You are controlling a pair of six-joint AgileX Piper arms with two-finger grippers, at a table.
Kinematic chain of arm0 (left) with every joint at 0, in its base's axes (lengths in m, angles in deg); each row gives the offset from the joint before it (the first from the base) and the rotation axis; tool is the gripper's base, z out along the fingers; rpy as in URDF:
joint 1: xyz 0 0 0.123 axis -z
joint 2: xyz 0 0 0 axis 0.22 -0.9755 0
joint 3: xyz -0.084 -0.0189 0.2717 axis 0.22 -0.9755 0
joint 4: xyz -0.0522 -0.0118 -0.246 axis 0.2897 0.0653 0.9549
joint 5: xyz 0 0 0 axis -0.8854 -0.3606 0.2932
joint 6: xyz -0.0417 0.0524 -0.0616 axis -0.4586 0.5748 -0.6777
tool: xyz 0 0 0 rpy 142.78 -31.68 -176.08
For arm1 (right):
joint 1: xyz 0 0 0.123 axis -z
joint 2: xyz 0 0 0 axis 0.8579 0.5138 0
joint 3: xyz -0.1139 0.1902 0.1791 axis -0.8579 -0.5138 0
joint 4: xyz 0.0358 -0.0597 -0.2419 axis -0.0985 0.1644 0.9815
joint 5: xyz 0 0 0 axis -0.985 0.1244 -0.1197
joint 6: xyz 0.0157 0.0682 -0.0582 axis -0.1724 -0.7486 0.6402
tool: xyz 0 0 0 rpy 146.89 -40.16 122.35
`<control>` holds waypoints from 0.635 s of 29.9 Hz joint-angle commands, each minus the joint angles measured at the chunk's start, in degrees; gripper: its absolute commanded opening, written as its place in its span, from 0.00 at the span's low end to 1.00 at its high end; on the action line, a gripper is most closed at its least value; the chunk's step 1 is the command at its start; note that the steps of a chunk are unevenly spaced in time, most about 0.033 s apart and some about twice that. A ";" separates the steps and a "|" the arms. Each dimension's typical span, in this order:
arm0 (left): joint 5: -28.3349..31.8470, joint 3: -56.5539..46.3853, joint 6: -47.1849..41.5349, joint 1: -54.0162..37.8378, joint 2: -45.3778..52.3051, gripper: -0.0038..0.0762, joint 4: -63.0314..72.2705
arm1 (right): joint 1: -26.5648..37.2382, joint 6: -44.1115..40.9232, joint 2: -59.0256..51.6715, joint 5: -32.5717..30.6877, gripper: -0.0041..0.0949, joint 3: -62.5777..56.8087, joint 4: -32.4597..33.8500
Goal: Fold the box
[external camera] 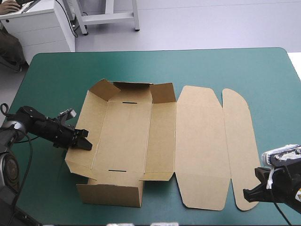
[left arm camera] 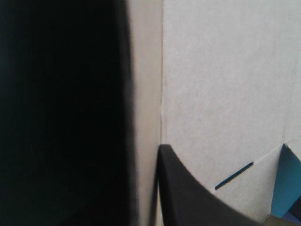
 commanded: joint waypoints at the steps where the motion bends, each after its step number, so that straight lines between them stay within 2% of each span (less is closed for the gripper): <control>1: -4.96 0.91 -0.63 0.50 2.01 0.04 2.88 | 0.37 0.64 0.38 0.93 0.02 1.28 -1.04; 8: -3.01 1.95 -0.21 0.50 2.01 0.04 2.50 | 0.37 0.64 0.38 0.54 0.02 1.28 -1.04; 13: -5.69 5.05 0.99 0.50 2.01 0.04 5.94 | 0.37 0.64 0.38 0.30 0.02 1.28 -0.82; 19: -5.82 10.90 0.90 0.64 4.95 0.04 4.12 | 0.37 0.64 0.38 -0.17 0.02 1.28 -0.73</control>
